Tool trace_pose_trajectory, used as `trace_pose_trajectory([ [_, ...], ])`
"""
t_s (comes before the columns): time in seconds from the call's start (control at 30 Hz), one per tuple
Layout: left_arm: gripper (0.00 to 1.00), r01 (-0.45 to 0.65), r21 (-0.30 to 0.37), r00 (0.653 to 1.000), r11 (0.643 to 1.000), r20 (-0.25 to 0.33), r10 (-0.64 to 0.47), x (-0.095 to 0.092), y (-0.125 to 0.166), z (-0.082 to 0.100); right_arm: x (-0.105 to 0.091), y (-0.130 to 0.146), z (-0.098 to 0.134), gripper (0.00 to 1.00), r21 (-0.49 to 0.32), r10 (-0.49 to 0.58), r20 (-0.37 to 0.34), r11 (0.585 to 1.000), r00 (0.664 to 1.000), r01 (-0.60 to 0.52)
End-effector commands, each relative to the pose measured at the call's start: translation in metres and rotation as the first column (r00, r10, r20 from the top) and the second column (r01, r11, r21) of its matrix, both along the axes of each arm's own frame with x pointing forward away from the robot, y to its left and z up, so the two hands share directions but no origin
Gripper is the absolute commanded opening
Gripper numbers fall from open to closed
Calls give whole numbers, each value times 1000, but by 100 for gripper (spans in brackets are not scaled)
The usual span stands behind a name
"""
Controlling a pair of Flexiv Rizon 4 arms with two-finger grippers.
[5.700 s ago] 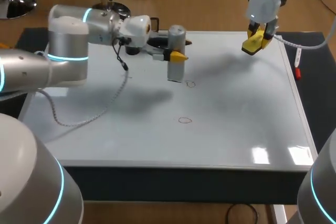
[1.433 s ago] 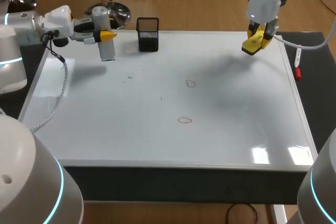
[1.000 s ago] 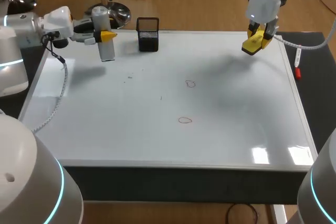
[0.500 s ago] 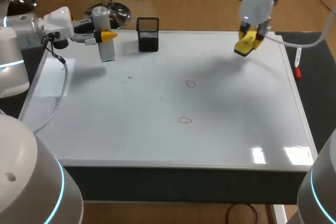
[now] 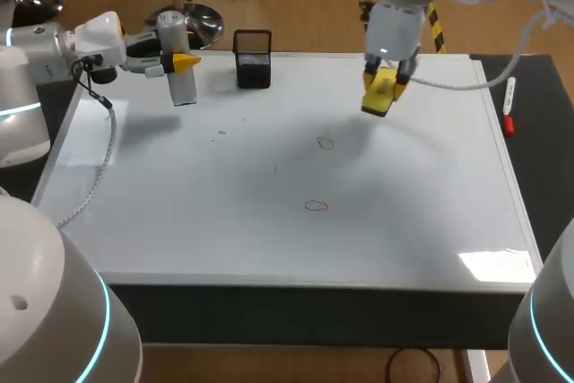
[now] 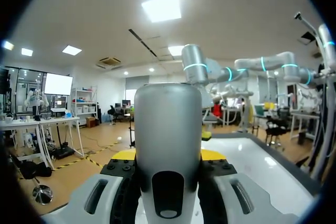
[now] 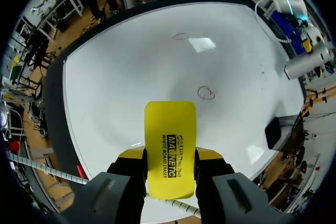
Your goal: Pick up the inspection probe, press it on each red-marked spot on the whiteboard one by one, put down the probe, pick up the eraser, and wipe off all the red marks.
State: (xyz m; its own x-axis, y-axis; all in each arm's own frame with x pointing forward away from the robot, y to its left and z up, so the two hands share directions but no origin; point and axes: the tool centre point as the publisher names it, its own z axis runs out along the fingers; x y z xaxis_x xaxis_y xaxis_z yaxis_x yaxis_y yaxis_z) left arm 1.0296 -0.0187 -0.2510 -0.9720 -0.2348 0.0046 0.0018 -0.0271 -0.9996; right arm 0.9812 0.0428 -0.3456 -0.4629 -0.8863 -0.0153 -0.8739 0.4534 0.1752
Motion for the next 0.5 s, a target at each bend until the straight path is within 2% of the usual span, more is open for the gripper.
trace_pose_trajectory([
  [0.03, 0, -6, 1, 1000, 1000, 2, 6, -2, -1, 2, -16, 21, 5, 0, -19, 46, 32, 999, 998, -46],
  [0.2, 0, -6, 1, 1000, 1000, 2, 6, -2, -1, 2, -33, 45, 0, 0, -5, 91, 24, 996, 996, -91],
  [0.5, 0, -6, 1, 1000, 1000, 2, 6, -2, -1, 2, -63, 85, -26, 0, -1, 157, -25, 988, 987, -157],
])
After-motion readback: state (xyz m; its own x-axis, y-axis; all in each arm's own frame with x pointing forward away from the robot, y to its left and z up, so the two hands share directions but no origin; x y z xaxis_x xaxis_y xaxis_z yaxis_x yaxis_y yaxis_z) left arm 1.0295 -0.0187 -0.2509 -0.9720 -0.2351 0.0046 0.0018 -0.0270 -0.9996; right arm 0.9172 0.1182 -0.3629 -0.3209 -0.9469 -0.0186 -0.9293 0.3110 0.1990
